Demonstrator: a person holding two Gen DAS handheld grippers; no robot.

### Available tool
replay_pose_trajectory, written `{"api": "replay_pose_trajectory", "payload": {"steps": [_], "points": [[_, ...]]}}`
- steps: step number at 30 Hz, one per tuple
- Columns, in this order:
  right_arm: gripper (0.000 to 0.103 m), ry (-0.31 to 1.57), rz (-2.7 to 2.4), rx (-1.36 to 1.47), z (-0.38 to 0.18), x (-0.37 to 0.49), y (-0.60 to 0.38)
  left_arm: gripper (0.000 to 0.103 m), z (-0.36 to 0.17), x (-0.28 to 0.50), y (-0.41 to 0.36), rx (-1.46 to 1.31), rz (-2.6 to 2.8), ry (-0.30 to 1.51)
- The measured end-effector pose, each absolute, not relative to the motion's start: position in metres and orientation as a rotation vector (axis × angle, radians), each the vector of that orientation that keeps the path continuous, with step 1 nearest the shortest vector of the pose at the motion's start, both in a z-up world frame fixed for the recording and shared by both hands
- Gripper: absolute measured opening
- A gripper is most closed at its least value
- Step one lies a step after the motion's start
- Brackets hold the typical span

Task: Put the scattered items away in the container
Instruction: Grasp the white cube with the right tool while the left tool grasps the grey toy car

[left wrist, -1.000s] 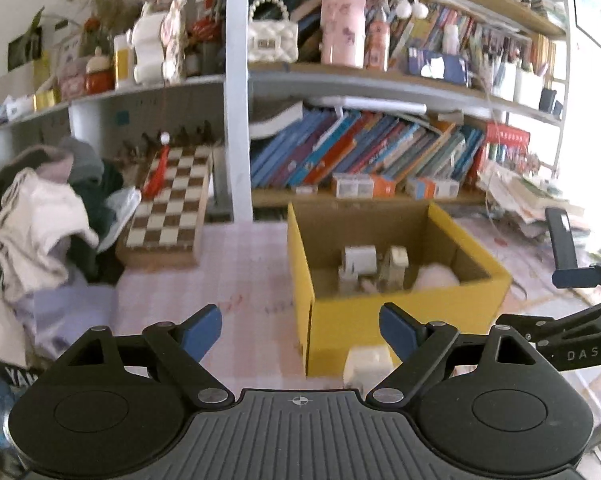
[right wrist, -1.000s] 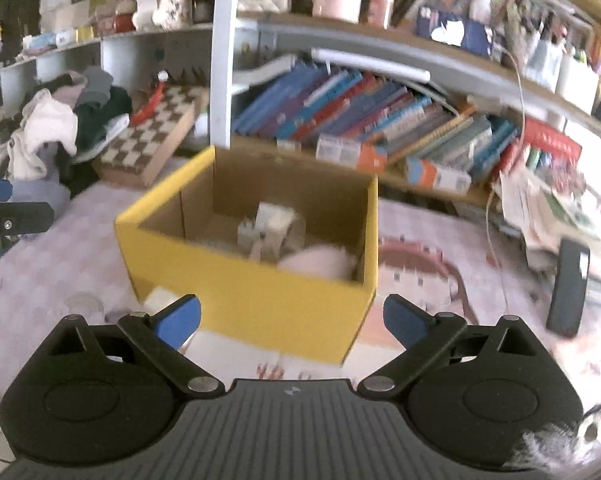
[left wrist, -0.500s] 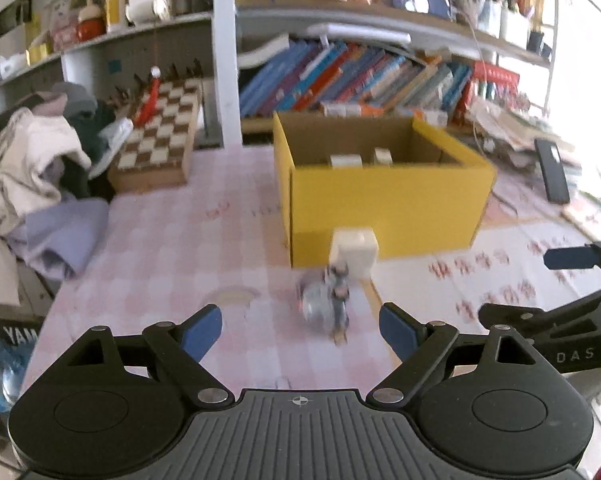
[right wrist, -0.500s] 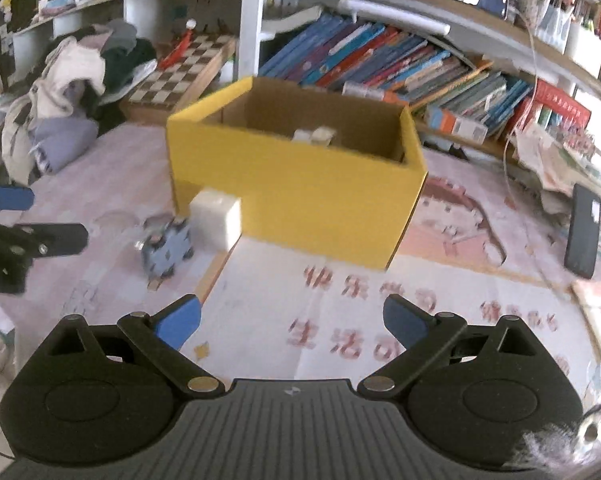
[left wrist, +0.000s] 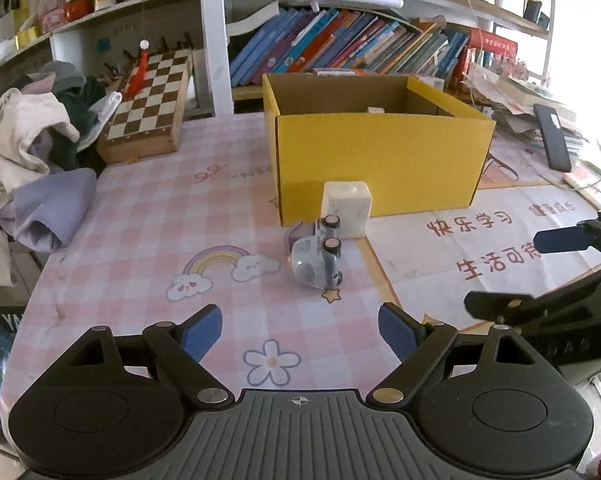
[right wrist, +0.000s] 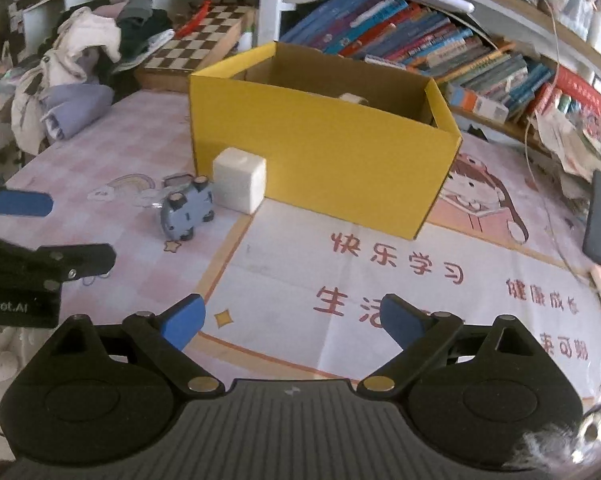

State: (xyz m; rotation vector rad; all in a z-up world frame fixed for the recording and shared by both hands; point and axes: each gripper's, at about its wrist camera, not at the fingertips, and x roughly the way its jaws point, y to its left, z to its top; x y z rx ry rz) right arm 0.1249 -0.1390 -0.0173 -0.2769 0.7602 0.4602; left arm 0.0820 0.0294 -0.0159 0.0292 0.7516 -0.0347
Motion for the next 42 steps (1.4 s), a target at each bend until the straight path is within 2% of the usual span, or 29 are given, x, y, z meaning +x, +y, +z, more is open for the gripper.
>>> {"api": "replay_pose_trajectory", "payload": {"steps": [5,14,17,25,31,38,42], "points": [[0.084,0.797,0.456,-0.215,-0.016,0.138,-0.145,0.087,-0.02,0.091,0.027,0.032,-0.047,0.761],[0.078,0.888,0.509,-0.081,-0.015,0.163,-0.141,0.086,-0.027,0.107,0.02,0.055,-0.086,0.767],[0.078,0.89,0.524,-0.072,-0.013,0.171,-0.136,0.08,-0.029,0.114,0.021,0.052,-0.089,0.768],[0.078,0.905,0.55,-0.064,-0.009,0.192,-0.123,0.077,-0.037,0.134,0.02,0.09,-0.107,0.777],[0.078,0.941,0.579,-0.033,-0.011,0.21,-0.111,0.07,-0.044,0.148,0.017,0.126,-0.129,0.79],[0.078,1.003,0.616,-0.005,-0.018,0.23,-0.093,0.056,-0.053,0.159,0.02,0.119,-0.144,0.821],[0.078,1.038,0.633,0.008,-0.022,0.242,-0.082,0.053,-0.058,0.163,0.021,0.112,-0.154,0.836]]}}
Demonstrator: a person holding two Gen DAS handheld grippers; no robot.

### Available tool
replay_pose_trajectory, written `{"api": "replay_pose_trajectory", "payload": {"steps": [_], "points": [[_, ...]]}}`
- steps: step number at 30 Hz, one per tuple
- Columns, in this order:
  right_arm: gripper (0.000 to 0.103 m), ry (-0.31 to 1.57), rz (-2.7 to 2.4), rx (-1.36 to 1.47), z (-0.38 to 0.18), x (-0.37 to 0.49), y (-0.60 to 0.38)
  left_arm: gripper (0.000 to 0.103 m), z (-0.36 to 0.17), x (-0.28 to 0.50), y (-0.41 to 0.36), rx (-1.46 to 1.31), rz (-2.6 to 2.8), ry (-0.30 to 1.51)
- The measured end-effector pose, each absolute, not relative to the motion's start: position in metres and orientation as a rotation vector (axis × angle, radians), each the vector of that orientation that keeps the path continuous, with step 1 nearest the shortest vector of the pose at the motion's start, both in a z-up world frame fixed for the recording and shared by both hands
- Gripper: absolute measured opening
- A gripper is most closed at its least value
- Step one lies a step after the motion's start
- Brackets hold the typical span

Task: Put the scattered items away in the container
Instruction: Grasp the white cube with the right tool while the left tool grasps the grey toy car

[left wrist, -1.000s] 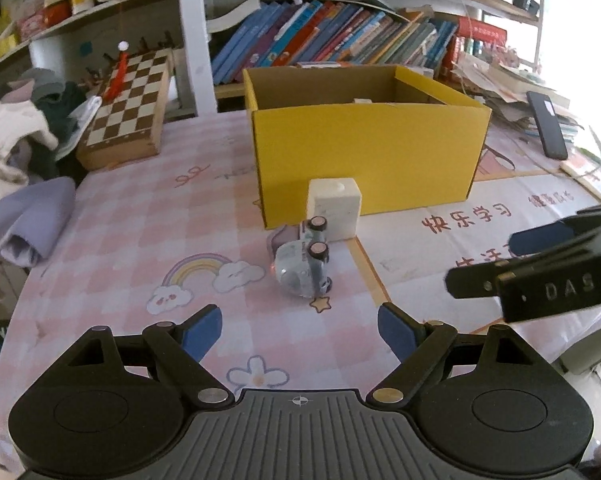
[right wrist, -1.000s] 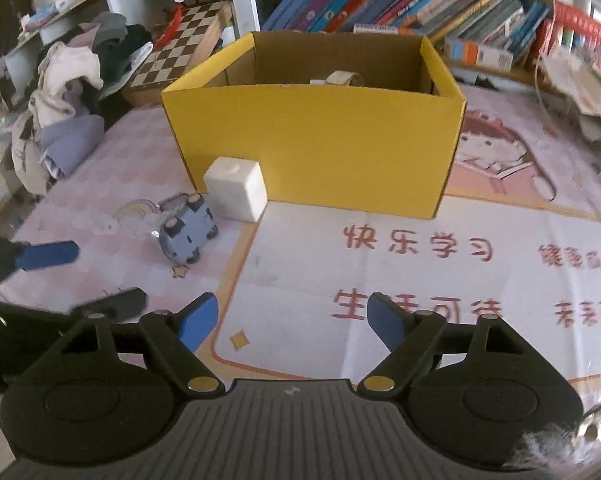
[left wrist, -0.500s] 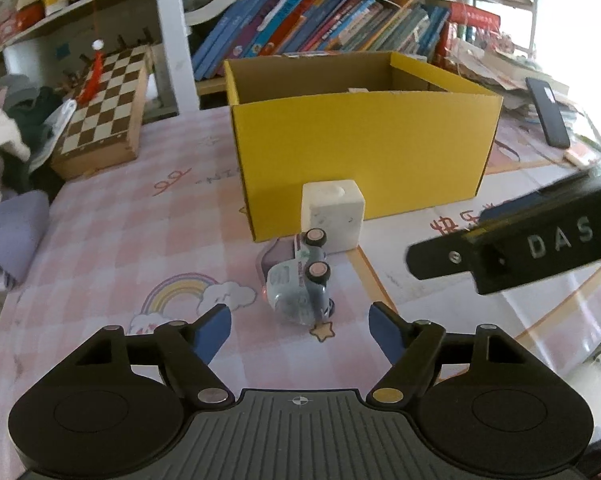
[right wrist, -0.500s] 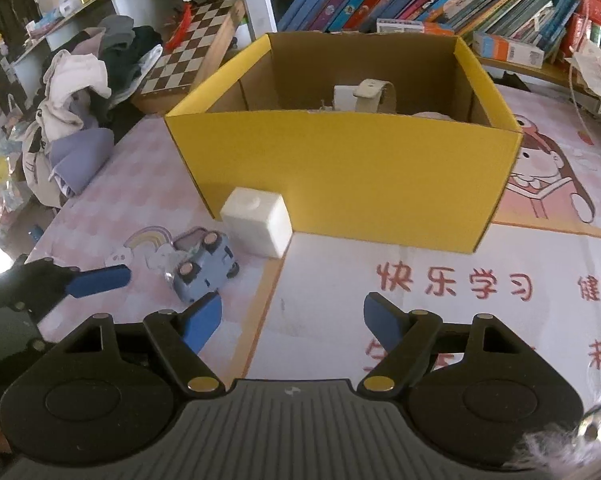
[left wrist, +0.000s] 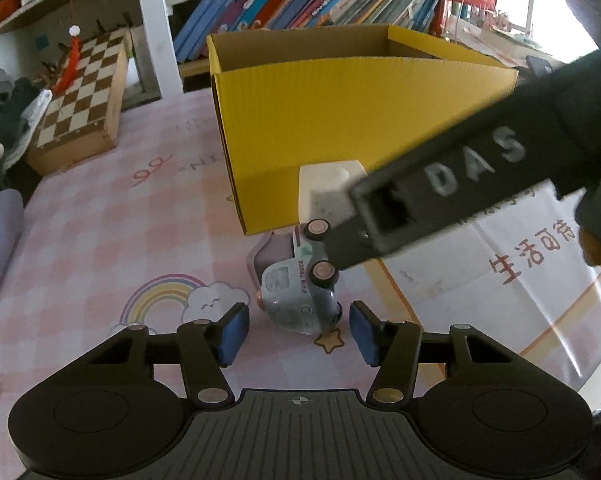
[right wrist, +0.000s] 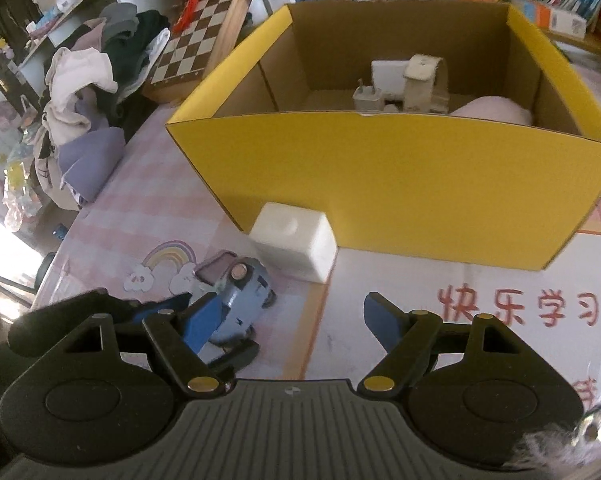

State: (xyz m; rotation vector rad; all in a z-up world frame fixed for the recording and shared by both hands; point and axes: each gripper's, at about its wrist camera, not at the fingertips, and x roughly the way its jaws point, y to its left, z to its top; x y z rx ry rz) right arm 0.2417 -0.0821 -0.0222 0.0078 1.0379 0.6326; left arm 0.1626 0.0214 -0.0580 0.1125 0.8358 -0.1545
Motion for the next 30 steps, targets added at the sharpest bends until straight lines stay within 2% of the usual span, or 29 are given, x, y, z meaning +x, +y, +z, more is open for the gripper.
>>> {"api": "replay_pose_trajectory", "payload": {"steps": [7,15,18,21,23,30], "points": [[0.079,1.107,0.662,0.032,-0.03,0.261,-0.059,0.048,-0.06,0.166,0.023,0.097,-0.167,0.826],[0.079,1.138,0.648,0.042,-0.035,0.275,-0.046,0.048,-0.059,0.165,0.022,0.099,-0.171,0.826],[0.076,1.136,0.639,0.035,-0.035,0.276,-0.044,0.047,-0.058,0.165,0.021,0.1,-0.171,0.829],[0.068,1.131,0.63,0.054,-0.034,0.276,-0.048,0.044,-0.058,0.164,0.02,0.1,-0.171,0.826],[0.054,1.13,0.615,0.082,-0.033,0.278,-0.053,0.043,-0.058,0.165,0.02,0.094,-0.173,0.824],[0.037,1.096,0.645,0.11,-0.024,0.275,-0.068,0.033,-0.057,0.16,0.018,0.093,-0.206,0.828]]}}
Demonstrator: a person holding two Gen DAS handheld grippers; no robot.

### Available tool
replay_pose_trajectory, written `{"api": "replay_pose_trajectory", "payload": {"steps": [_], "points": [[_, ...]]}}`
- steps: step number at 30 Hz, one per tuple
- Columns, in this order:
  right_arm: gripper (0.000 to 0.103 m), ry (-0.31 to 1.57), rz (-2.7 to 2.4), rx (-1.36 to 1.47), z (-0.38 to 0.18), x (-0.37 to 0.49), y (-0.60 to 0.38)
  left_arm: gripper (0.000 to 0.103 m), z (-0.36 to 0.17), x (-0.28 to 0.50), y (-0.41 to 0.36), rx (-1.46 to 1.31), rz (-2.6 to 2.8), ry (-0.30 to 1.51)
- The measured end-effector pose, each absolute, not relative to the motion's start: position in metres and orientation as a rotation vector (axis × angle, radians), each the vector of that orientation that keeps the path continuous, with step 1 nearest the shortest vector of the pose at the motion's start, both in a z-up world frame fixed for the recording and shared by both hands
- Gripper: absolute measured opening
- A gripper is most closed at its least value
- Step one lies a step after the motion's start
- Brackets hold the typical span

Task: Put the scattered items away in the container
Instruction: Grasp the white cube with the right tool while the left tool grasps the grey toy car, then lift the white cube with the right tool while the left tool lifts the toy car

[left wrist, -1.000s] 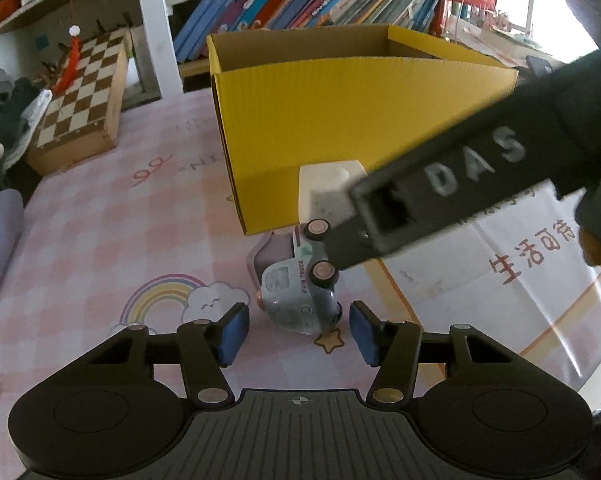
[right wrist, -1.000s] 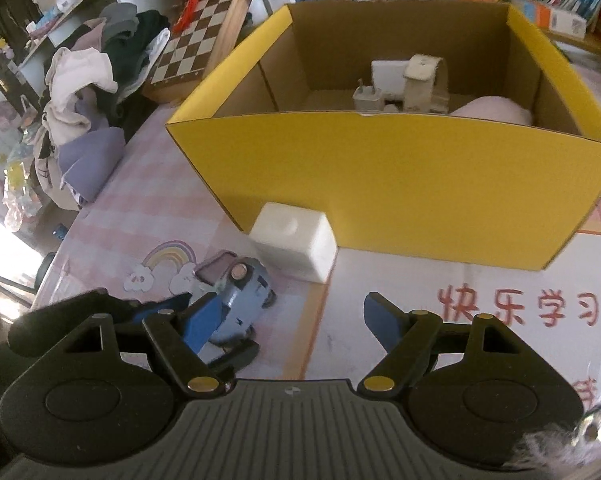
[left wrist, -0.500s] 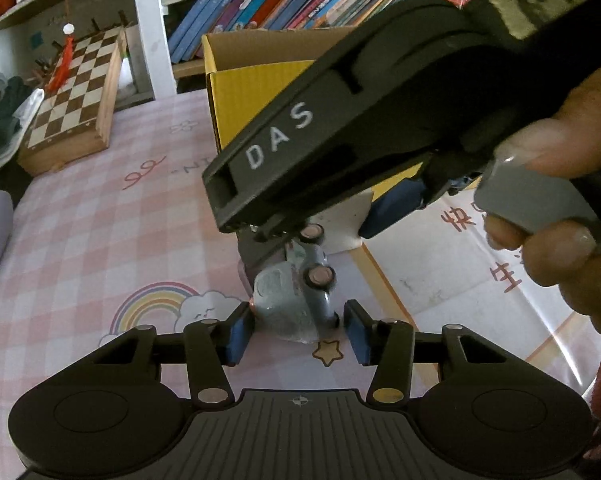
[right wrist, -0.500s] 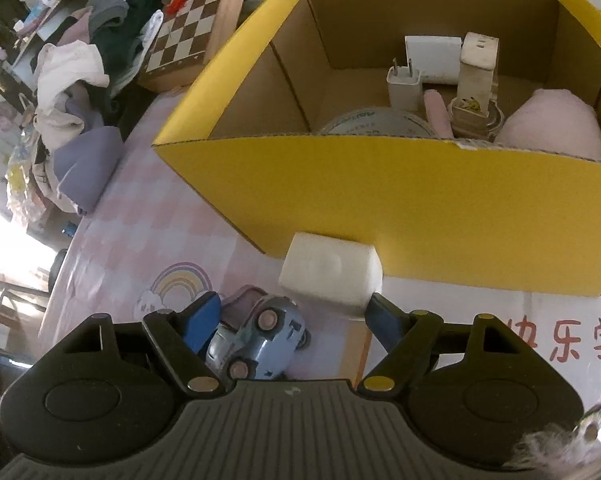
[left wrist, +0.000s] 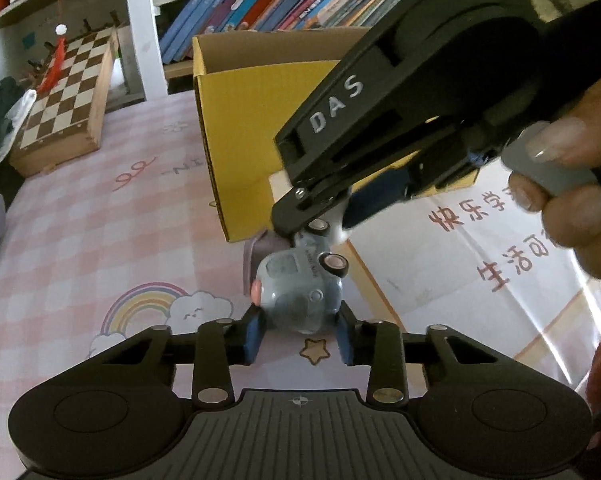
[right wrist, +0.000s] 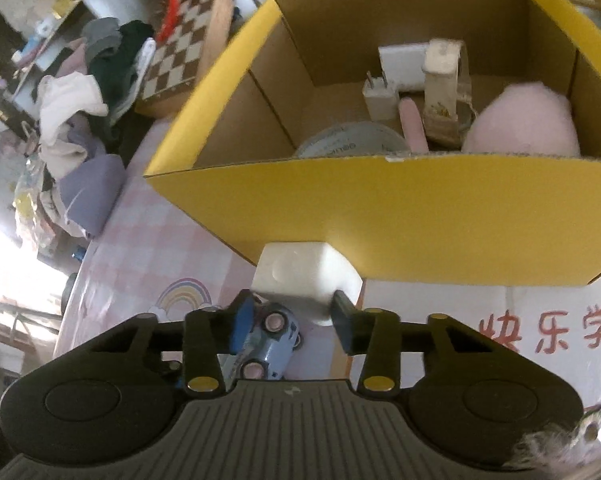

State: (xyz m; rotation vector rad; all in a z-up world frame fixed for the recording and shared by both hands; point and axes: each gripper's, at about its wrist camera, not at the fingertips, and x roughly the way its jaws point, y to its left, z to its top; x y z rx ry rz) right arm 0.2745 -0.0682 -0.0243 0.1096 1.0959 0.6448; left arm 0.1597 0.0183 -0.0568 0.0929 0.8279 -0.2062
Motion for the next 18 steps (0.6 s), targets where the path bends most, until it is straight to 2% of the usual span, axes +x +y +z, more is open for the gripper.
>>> {"api": "replay_pose_trajectory", "payload": {"steps": [4,5,8,11,16,18], "points": [[0.027,1.066,0.656,0.095,-0.02,0.268,-0.075,0.024,-0.055,0.154,0.021,0.072,-0.209,0.836],[0.016,1.057,0.655,0.09,-0.018,0.266,-0.077,0.02,-0.054,0.153,0.023,0.063,-0.205,0.839],[0.015,1.062,0.649,0.084,-0.019,0.263,-0.084,0.008,-0.054,0.148,0.03,0.033,-0.191,0.849],[0.014,1.069,0.628,0.087,-0.021,0.258,-0.09,0.003,-0.053,0.143,0.033,0.015,-0.179,0.851],[0.016,1.067,0.617,0.082,-0.021,0.25,-0.094,0.008,-0.053,0.138,0.033,0.023,-0.12,0.851],[0.022,1.057,0.616,0.083,-0.019,0.249,-0.094,0.018,-0.052,0.139,0.031,0.023,-0.127,0.854]]}}
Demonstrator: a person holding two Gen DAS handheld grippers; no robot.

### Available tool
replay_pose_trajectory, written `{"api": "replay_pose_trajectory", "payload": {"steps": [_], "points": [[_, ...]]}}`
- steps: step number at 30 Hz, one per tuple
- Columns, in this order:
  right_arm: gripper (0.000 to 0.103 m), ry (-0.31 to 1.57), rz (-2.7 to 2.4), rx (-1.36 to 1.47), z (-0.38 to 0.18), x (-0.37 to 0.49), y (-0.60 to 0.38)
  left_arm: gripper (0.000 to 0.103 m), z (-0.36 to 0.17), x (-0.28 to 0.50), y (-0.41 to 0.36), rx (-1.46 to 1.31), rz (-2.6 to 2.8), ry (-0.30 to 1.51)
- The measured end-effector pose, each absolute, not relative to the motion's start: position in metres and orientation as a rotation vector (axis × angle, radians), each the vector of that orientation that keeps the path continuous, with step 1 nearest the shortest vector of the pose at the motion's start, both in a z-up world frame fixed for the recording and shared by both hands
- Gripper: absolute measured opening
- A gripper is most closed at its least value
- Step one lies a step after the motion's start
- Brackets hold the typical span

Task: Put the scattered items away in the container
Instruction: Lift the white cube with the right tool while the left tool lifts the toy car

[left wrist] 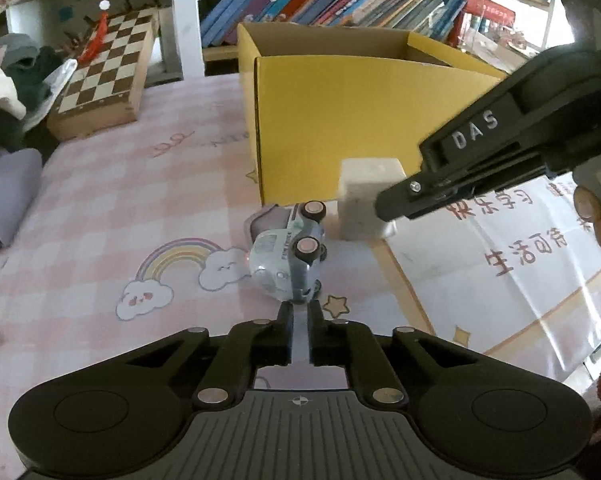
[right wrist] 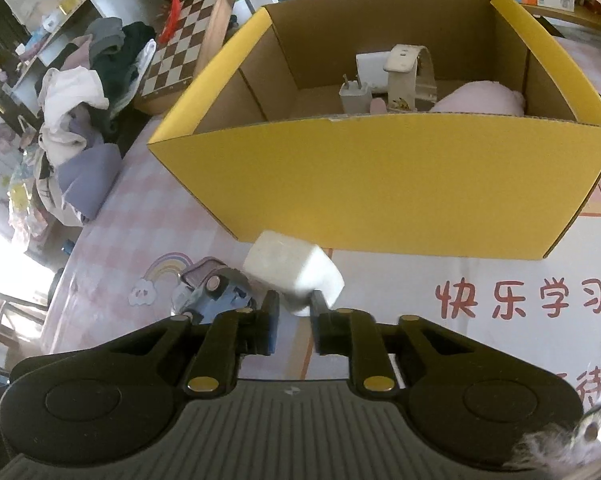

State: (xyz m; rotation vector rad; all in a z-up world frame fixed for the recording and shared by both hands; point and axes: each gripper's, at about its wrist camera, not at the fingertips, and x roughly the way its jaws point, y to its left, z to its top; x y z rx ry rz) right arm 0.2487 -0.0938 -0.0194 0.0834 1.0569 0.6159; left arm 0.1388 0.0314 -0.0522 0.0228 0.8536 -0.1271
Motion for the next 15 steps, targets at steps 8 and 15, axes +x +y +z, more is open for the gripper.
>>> {"api": "replay_pose_trajectory", "payload": {"steps": [8,15], "points": [[0.059,1.045,0.616,0.053,-0.018,0.254,-0.082,0.069,-0.049,0.142,0.031,0.076,-0.089,0.829],[0.064,1.088,0.58,0.021,-0.03,0.271,-0.069,0.071,-0.054,0.168,0.037,0.095,-0.071,0.839]]}}
